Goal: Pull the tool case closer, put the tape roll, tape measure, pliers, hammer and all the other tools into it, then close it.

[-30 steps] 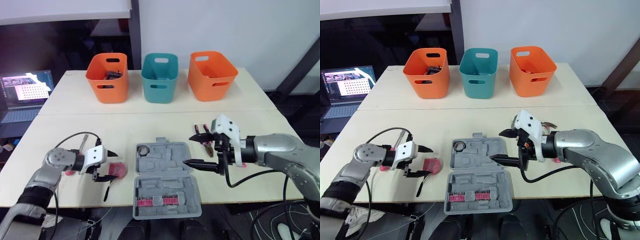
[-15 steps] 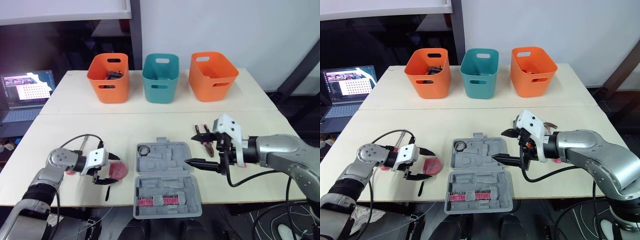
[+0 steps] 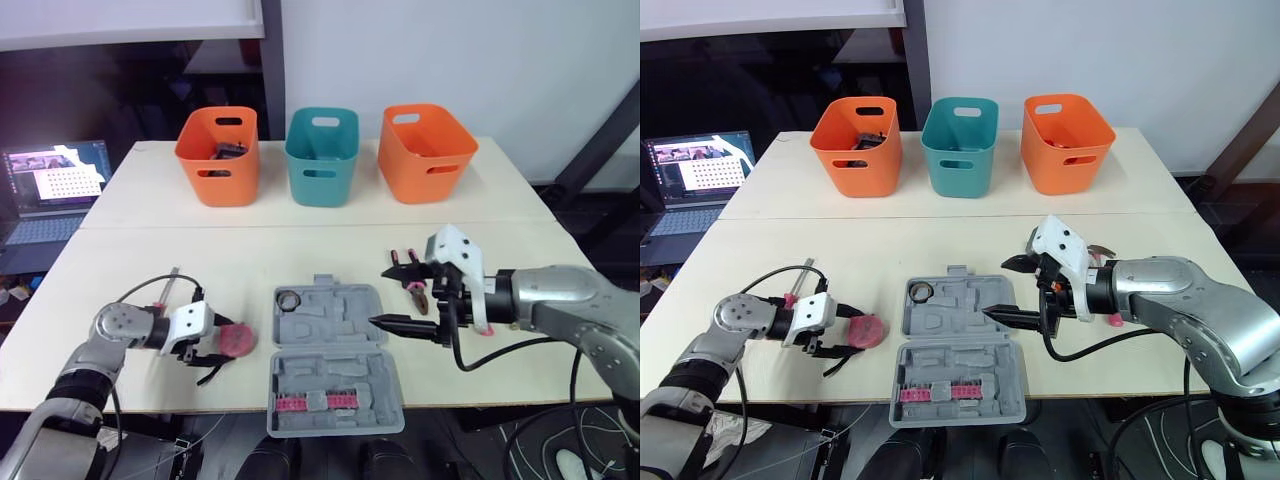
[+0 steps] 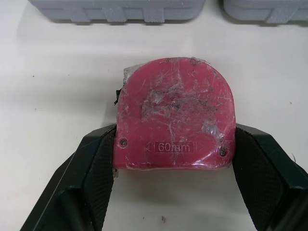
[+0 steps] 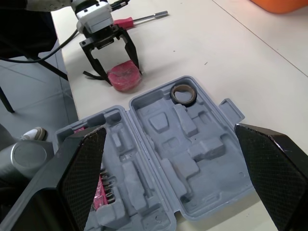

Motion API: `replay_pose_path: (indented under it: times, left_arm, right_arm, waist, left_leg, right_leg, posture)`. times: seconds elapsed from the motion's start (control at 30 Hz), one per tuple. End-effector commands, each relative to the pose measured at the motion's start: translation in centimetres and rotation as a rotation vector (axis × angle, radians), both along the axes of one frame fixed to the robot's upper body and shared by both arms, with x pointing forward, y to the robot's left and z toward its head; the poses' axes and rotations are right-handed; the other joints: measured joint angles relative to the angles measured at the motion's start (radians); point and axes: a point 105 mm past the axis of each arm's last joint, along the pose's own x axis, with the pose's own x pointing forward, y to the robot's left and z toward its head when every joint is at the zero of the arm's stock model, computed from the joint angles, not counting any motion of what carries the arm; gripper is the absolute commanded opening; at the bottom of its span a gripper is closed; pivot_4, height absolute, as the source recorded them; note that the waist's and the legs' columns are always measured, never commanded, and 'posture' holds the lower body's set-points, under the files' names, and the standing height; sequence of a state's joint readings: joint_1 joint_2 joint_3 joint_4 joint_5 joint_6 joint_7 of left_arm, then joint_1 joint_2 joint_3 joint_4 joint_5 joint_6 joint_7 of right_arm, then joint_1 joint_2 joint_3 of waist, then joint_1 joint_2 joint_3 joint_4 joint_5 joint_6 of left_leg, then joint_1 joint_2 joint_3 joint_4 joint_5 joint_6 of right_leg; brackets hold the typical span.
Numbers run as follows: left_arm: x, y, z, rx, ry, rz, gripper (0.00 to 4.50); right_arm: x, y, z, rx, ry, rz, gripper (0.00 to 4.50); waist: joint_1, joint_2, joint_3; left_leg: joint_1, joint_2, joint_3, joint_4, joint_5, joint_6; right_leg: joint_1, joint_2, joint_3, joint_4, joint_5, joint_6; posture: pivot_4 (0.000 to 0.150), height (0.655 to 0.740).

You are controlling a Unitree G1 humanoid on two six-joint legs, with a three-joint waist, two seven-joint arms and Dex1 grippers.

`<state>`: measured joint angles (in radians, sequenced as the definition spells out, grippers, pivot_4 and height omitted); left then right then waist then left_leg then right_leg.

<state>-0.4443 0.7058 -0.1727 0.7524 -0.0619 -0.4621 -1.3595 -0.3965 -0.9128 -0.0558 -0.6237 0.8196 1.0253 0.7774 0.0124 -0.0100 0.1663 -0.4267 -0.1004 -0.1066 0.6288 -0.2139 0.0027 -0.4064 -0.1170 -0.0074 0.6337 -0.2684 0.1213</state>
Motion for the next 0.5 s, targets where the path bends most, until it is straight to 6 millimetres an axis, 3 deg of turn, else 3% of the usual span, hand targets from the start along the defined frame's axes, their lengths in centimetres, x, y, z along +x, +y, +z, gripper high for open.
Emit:
replay_pose_path:
  times: [0.03, 0.2, 0.3, 0.37, 0.5]
  left_arm:
    - [1.1, -1.0, 3.5, -0.071, -0.076, -0.030, 2.98]
    - [2.5, -2.9, 7.7, -0.104, -0.179, -0.069, 2.98]
    - [2.3, -5.1, 10.0, -0.131, -0.214, -0.138, 2.98]
    - [1.9, -6.2, 10.4, -0.105, -0.236, -0.189, 2.98]
    - [1.8, -8.1, 11.5, -0.118, -0.258, -0.228, 2.98]
  right_arm:
    - [-0.7, 0.1, 0.0, 0.009, -0.002, 0.023, 4.50]
    - [0.5, 0.2, -0.1, -0.008, -0.088, -0.126, 4.50]
    - [-0.8, 1.4, -0.8, 0.140, 0.179, -0.073, 4.50]
    - [-1.2, 2.0, -1.1, 0.199, 0.343, -0.047, 4.50]
    - [-0.2, 3.0, 0.0, 0.438, 0.577, -0.053, 4.50]
  waist:
    - [0.000, -0.001, 0.000]
    - [-0.001, -0.001, 0.000]
    - [-0.006, -0.001, 0.000]
    - [-0.009, -0.001, 0.000]
    - [-0.019, -0.001, 0.000]
  left_leg:
    - [0.000, 0.000, 0.000, 0.000, 0.000, 0.000]
    - [-0.001, 0.000, -0.001, 0.001, 0.000, 0.000]
    - [-0.001, 0.000, -0.001, 0.000, 0.000, 0.000]
    - [-0.001, 0.000, -0.001, 0.000, 0.000, 0.000]
    - [0.000, 0.000, -0.001, 0.000, 0.000, 0.000]
  right_leg:
    - [0.000, 0.000, 0.000, 0.000, 0.000, 0.000]
    - [0.001, 0.000, 0.000, 0.001, 0.000, 0.000]
    - [0.002, 0.001, 0.000, 0.001, 0.000, 0.000]
    - [0.003, 0.001, 0.000, 0.002, 0.000, 0.000]
    - [0.003, 0.000, 0.000, 0.002, 0.000, 0.000]
  posture:
    - [0.150, 0.7329]
    - [0.150, 0.7329]
    - [0.150, 0.7329]
    - [0.150, 0.7329]
    - [0.150, 0.7329]
